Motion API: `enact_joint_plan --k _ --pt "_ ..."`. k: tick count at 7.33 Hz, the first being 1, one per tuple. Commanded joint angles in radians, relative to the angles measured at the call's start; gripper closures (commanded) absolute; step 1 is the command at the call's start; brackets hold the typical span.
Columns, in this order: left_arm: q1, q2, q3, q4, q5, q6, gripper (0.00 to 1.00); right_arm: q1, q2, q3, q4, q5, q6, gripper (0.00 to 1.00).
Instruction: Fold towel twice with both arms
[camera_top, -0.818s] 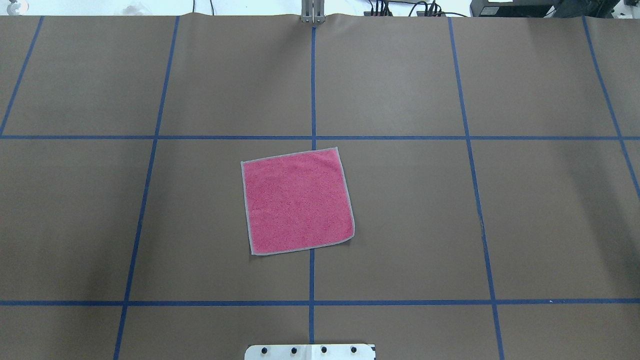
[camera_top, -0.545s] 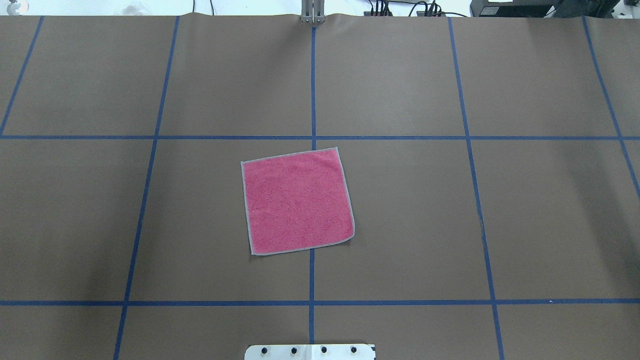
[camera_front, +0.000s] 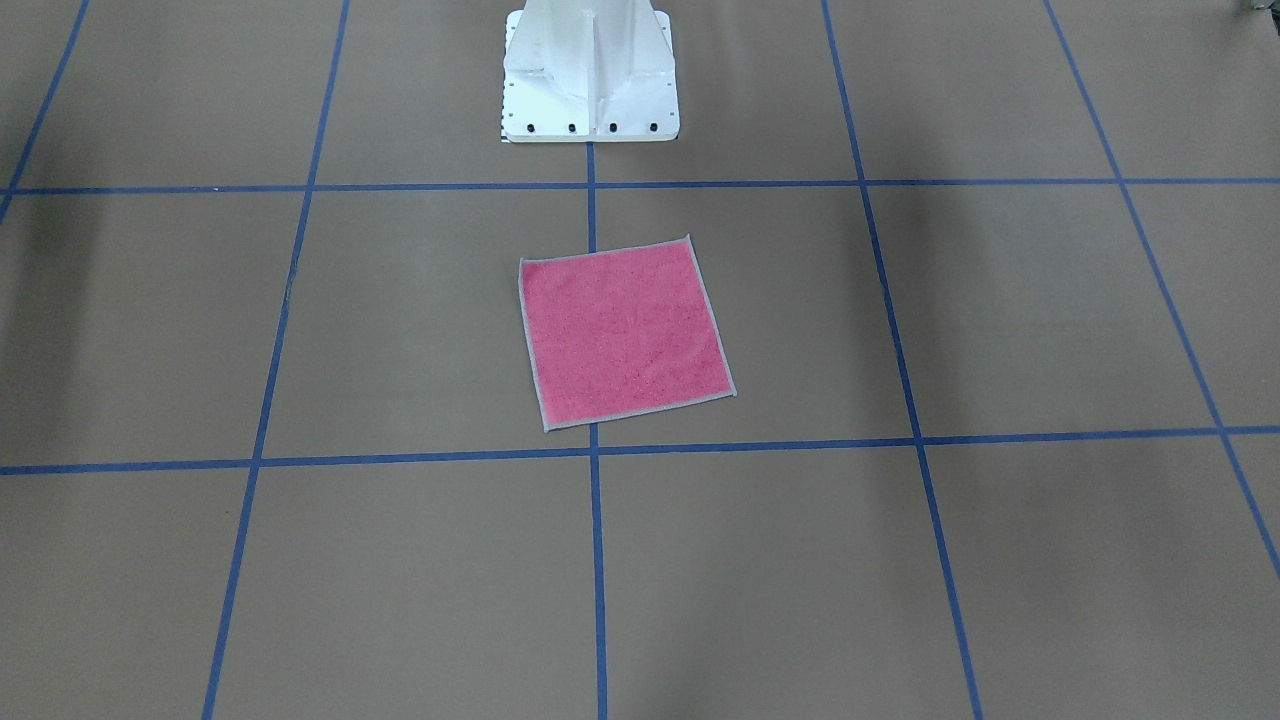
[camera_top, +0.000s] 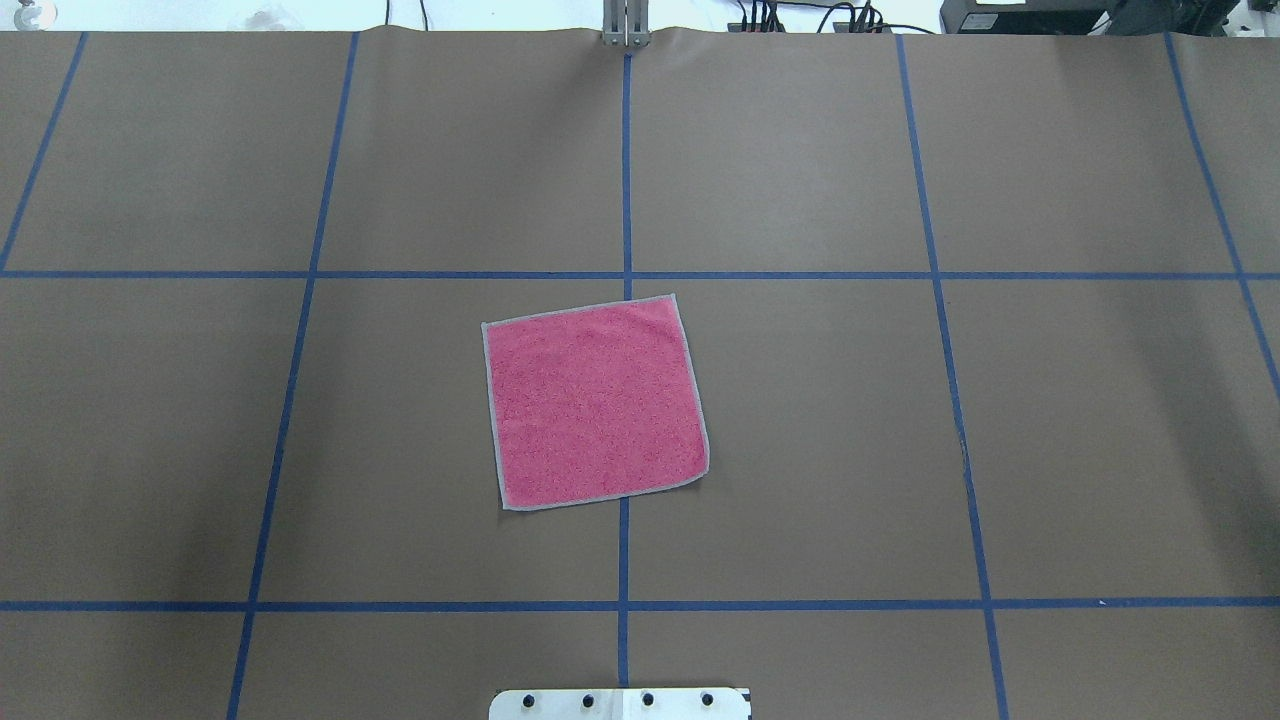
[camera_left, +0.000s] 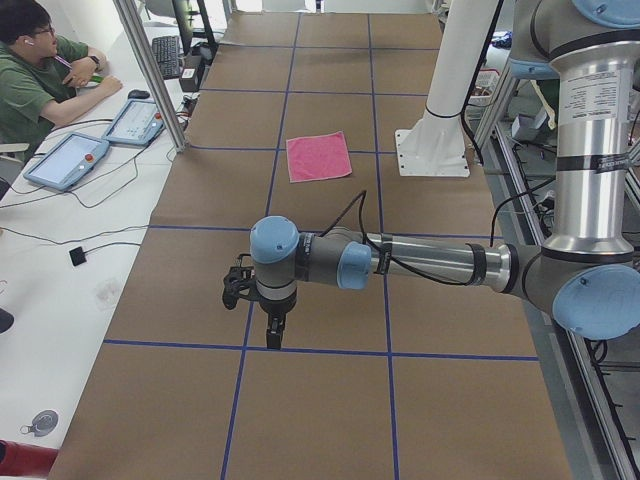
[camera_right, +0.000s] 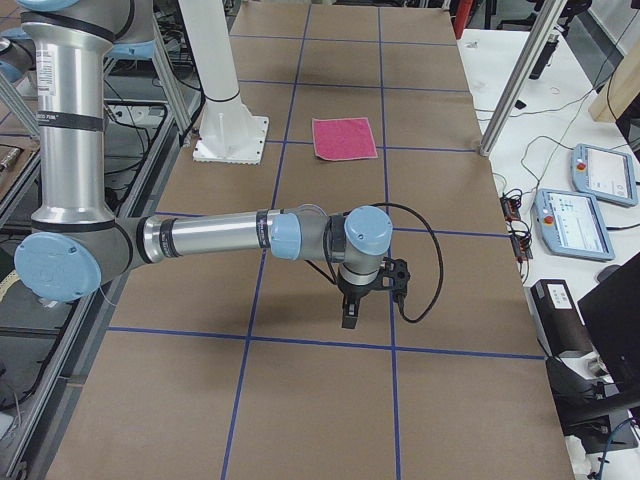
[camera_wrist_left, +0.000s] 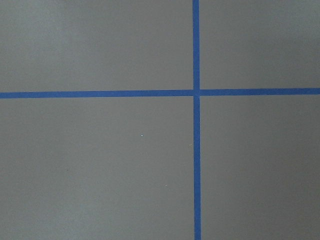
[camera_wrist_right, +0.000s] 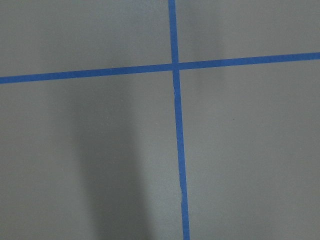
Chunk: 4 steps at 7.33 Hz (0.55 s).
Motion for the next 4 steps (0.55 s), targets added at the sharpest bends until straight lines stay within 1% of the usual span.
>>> enact_joint_plan --k 1,2,3,4 --pt "0.068 -0.147 0.022 0.076 0.006 -0.008 0.0 -0.013 0.101 -0.006 -0.007 -0.001 0.086 0.0" --pt "0.079 -0.249 0.019 0.132 0.008 -0.008 0.0 -0.052 0.144 -0.006 -0.006 -0.001 0.162 0.0" --pt "0.142 -0.325 0.019 0.111 0.006 -0.001 0.0 -0.119 0.187 -0.005 -0.003 -0.029 0.196 0.0" --pt "0.195 -0.379 0.031 0.092 0.011 -0.016 0.0 -0.163 0.243 0.0 -0.004 -0.051 0.216 0.0"
